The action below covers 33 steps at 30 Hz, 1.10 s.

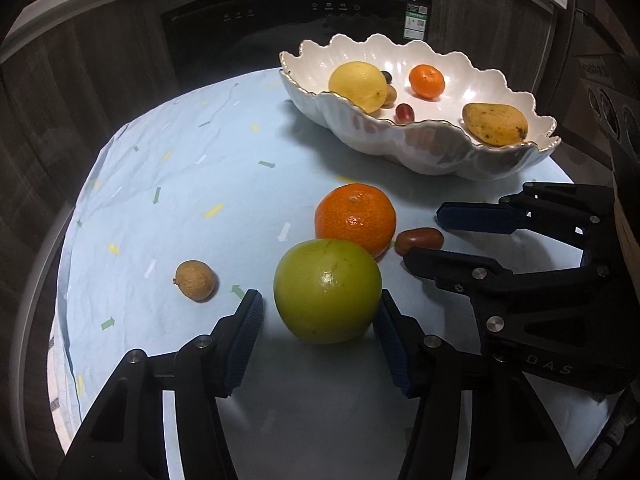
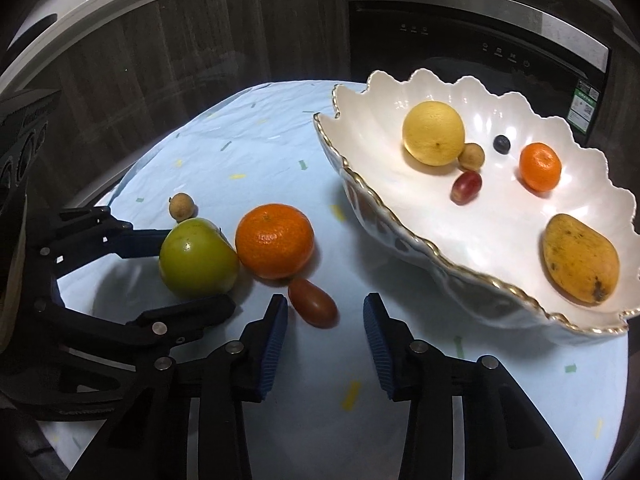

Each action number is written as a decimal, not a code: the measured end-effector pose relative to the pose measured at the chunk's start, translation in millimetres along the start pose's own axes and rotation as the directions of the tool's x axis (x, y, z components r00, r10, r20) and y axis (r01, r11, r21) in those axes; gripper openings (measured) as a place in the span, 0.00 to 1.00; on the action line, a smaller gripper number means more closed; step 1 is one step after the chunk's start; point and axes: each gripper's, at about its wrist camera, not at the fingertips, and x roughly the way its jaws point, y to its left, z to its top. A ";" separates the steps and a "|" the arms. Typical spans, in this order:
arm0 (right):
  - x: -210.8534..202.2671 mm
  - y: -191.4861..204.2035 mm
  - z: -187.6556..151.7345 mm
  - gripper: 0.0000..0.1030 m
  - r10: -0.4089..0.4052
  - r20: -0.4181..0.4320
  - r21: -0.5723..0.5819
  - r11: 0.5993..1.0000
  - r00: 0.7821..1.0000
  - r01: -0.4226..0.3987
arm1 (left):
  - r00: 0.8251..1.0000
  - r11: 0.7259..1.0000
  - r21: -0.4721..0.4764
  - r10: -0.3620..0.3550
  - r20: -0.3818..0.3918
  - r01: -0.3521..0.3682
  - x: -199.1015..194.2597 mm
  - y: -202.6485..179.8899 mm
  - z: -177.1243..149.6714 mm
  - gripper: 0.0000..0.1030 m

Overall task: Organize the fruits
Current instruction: 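Grasp the green round fruit with the left tool while the right tool grasps a red date, then lift the green fruit and red date and carry both over the white bowl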

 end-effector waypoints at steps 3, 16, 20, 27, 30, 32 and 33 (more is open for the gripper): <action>3.5 -0.6 1.1 0.40 0.012 -0.006 0.007 1.000 1.000 -0.012 | 1.000 1.000 -0.001 -0.014 0.000 0.014 1.0 -0.8 -0.4 0.45; 0.1 5.2 -1.1 0.24 -0.010 -0.002 0.012 1.000 1.000 0.010 | 1.000 0.999 -0.037 0.010 -0.007 -0.010 -2.7 -0.9 -0.3 0.45; -8.8 8.0 -2.2 0.24 -0.025 0.007 0.023 0.999 1.000 0.025 | 1.000 0.999 -0.044 0.022 0.002 -0.022 -11.7 0.2 0.1 0.45; -33.4 12.3 0.5 0.24 -0.046 0.043 0.034 0.998 0.998 0.045 | 0.999 0.999 -0.044 0.029 0.038 -0.027 -34.5 -5.3 5.3 0.45; -45.5 12.7 2.2 0.24 -0.061 0.062 0.044 0.997 0.996 0.059 | 0.998 0.998 -0.051 0.036 0.048 -0.033 -43.9 -7.3 8.0 0.45; -53.0 12.6 3.3 0.24 -0.071 0.074 0.051 0.996 0.995 0.067 | 0.998 0.998 -0.054 0.038 0.056 -0.035 -49.7 -9.1 9.6 0.45; -56.7 12.6 3.9 0.24 -0.077 0.080 0.053 0.996 0.994 0.073 | 0.997 0.998 -0.054 0.040 0.060 -0.037 -52.9 -10.2 10.5 0.45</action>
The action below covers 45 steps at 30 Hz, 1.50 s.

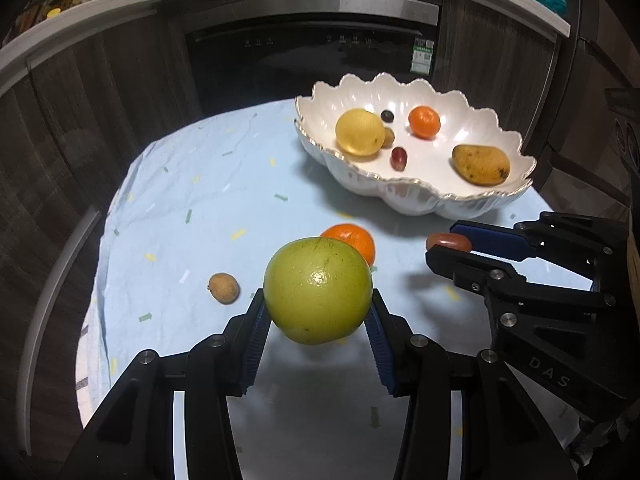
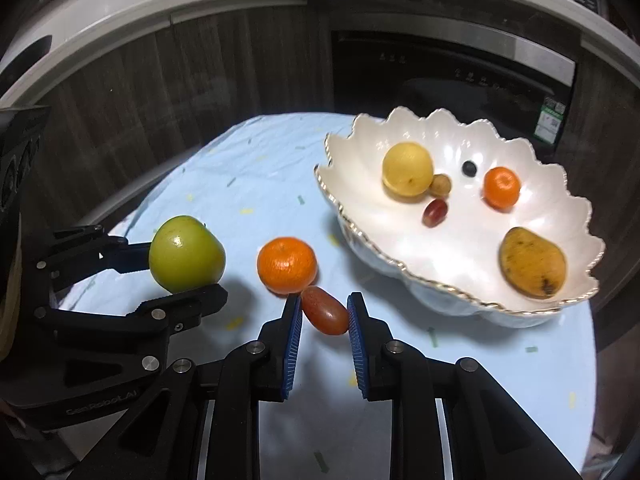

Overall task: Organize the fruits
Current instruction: 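Lift the green fruit and red date and carry both over the white bowl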

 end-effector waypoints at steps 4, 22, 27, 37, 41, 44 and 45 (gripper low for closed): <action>-14.8 -1.9 3.8 0.24 -0.022 0.024 0.009 1.000 0.999 0.021 | 1.000 1.000 0.001 0.003 0.017 -0.003 -10.2 -4.2 5.3 0.45; -57.0 -33.6 13.5 0.24 -0.118 0.093 0.093 0.990 0.989 0.110 | 0.997 1.000 0.015 -0.012 0.077 0.011 -31.5 -30.8 40.2 0.45; -60.6 -43.6 17.3 0.24 -0.140 0.098 0.120 0.985 0.985 0.128 | 0.996 1.000 0.015 -0.026 0.088 0.025 -29.7 -36.4 53.9 0.45; -62.9 -64.8 26.3 0.24 -0.176 0.107 0.160 0.975 0.979 0.157 | 0.994 0.999 0.018 -0.053 0.095 0.051 -18.8 -45.4 76.9 0.45; -59.1 -74.5 31.2 0.24 -0.184 0.101 0.173 0.971 0.978 0.165 | 0.993 0.998 0.017 -0.059 0.098 0.058 -11.4 -47.2 87.9 0.45; -56.0 -80.7 33.0 0.24 -0.190 0.095 0.180 0.969 0.977 0.170 | 0.994 0.998 0.018 -0.064 0.093 0.063 -5.0 -48.4 93.9 0.45; -55.1 -82.3 33.5 0.24 -0.190 0.093 0.183 0.968 0.977 0.171 | 0.994 0.998 0.017 -0.066 0.090 0.065 -2.3 -48.6 95.8 0.45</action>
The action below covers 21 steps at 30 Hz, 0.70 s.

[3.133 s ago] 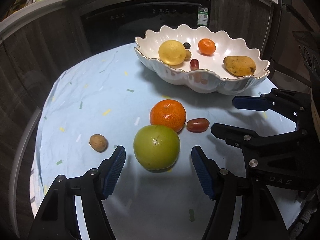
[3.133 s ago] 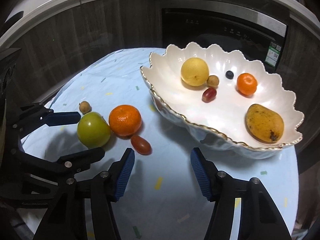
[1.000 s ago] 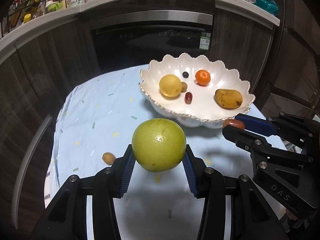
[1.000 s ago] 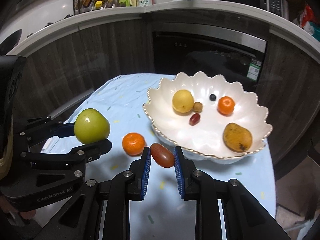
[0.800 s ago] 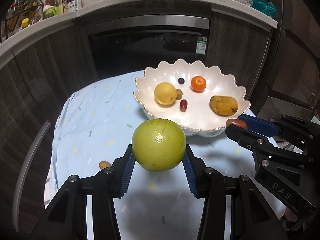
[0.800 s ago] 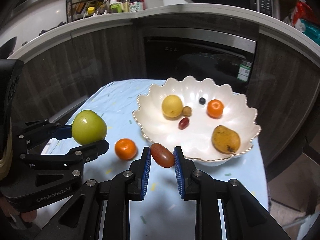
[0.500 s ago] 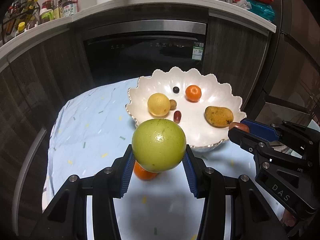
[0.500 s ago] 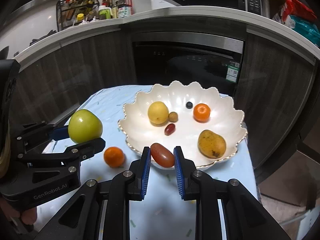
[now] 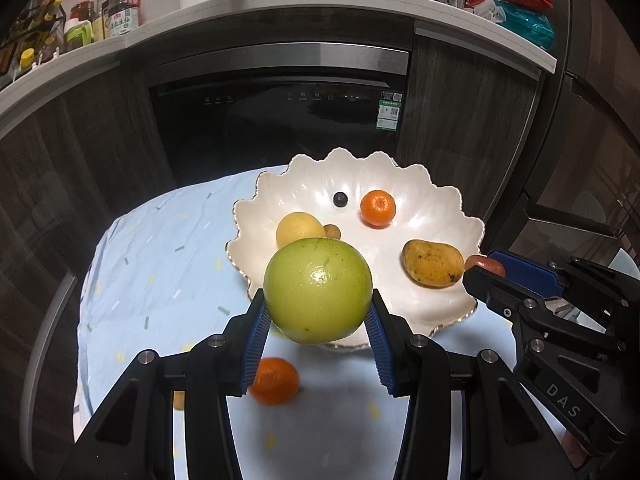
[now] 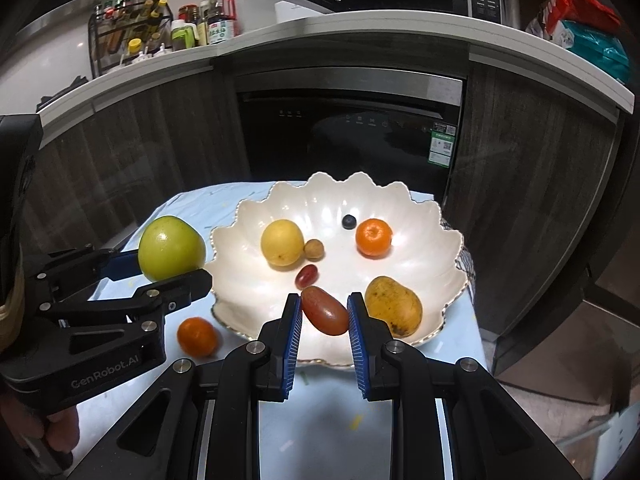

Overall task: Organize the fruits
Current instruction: 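Lift the green fruit and red date and carry both over the white bowl, then open the left tool dropping the green fruit while the right tool releases the date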

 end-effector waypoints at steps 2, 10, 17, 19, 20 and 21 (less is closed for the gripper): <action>3.7 -2.9 1.3 0.24 -0.004 -0.005 0.005 1.000 1.000 0.004 | 1.000 1.000 -0.001 -0.004 -0.005 0.004 5.2 -0.5 2.9 0.45; 17.8 -11.2 4.3 0.24 -0.008 -0.022 0.020 1.000 1.000 0.008 | 1.000 1.000 0.004 -0.013 -0.022 0.013 22.7 -3.1 9.5 0.45; 25.1 -13.9 3.9 0.24 -0.007 -0.033 0.027 1.000 0.999 0.008 | 0.999 1.000 0.011 -0.014 -0.048 0.014 33.5 -4.6 10.0 0.45; 26.9 -14.8 3.4 0.24 -0.006 -0.036 0.030 1.000 0.999 0.007 | 0.999 1.000 0.012 -0.013 -0.052 0.014 35.8 -4.8 9.8 0.45; 28.2 -15.6 3.3 0.24 -0.006 -0.038 0.031 1.000 0.999 0.007 | 0.998 1.000 0.012 -0.013 -0.056 0.014 37.1 -4.9 9.5 0.45; 29.2 -15.8 3.0 0.24 -0.006 -0.040 0.031 0.999 0.999 0.007 | 0.998 1.000 0.012 -0.013 -0.058 0.014 37.5 -4.1 9.3 0.45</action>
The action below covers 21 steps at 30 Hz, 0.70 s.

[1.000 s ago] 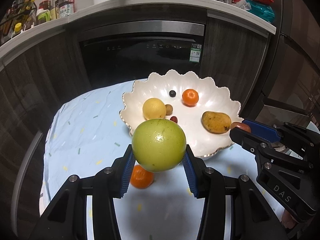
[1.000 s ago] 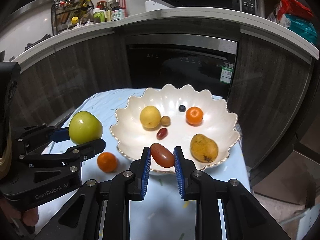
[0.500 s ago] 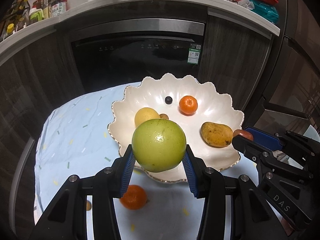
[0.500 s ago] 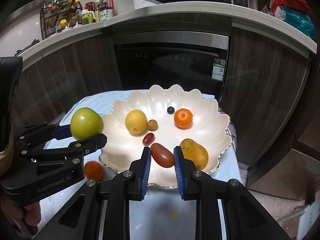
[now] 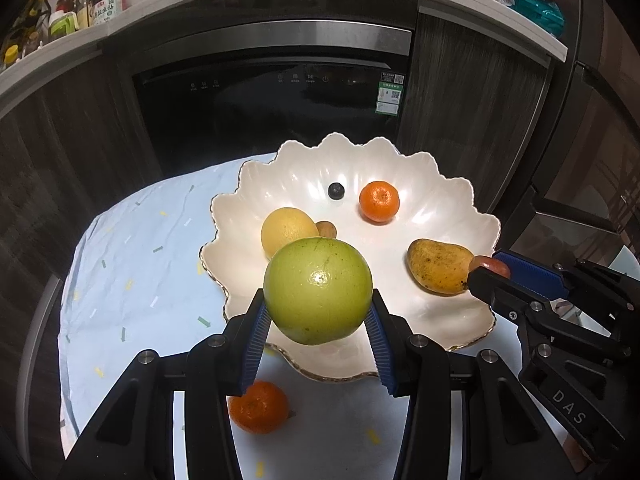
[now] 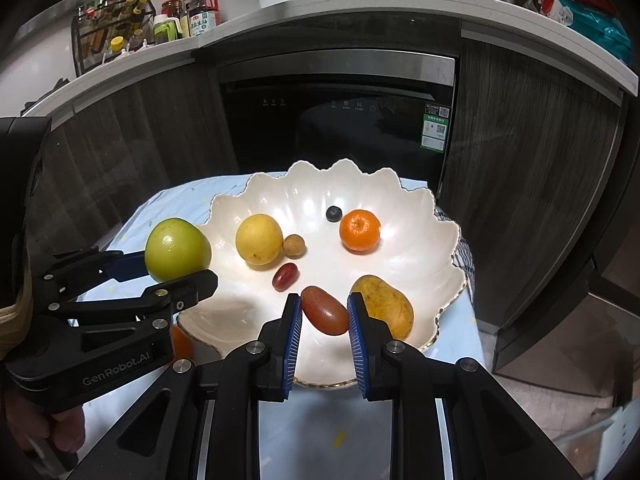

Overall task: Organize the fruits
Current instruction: 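Open the left tool dropping the green fruit while the right tool releases the date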

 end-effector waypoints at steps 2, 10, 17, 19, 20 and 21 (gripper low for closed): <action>1.9 -0.3 -0.6 0.24 0.001 -0.005 -0.001 1.000 1.000 -0.001 | 1.000 1.000 -0.001 0.000 -0.006 0.000 1.8 0.6 -0.9 0.45; 6.1 0.7 -1.3 0.26 0.002 -0.019 -0.003 1.000 1.000 -0.002 | 0.999 1.000 0.002 0.026 0.024 -0.026 -3.9 2.6 -1.3 0.66; -3.5 -2.4 -1.1 0.74 -0.051 0.020 0.031 0.998 0.999 0.050 | 0.998 0.999 -0.016 0.050 0.036 -0.049 -10.6 10.0 0.0 0.74; -5.3 -2.4 -0.3 0.77 -0.055 0.026 0.033 0.998 0.998 0.054 | 0.997 0.998 -0.021 0.060 0.041 -0.059 -13.5 11.7 -1.3 0.78; -5.9 -2.3 -0.4 0.78 -0.056 0.026 0.034 0.998 0.998 0.055 | 0.997 0.998 -0.023 0.067 0.042 -0.066 -14.5 12.4 -1.8 0.80; -6.0 -2.3 -0.3 0.78 -0.056 0.025 0.035 0.998 0.998 0.055 | 0.996 0.997 -0.025 0.075 0.043 -0.074 -16.0 13.2 -2.4 0.81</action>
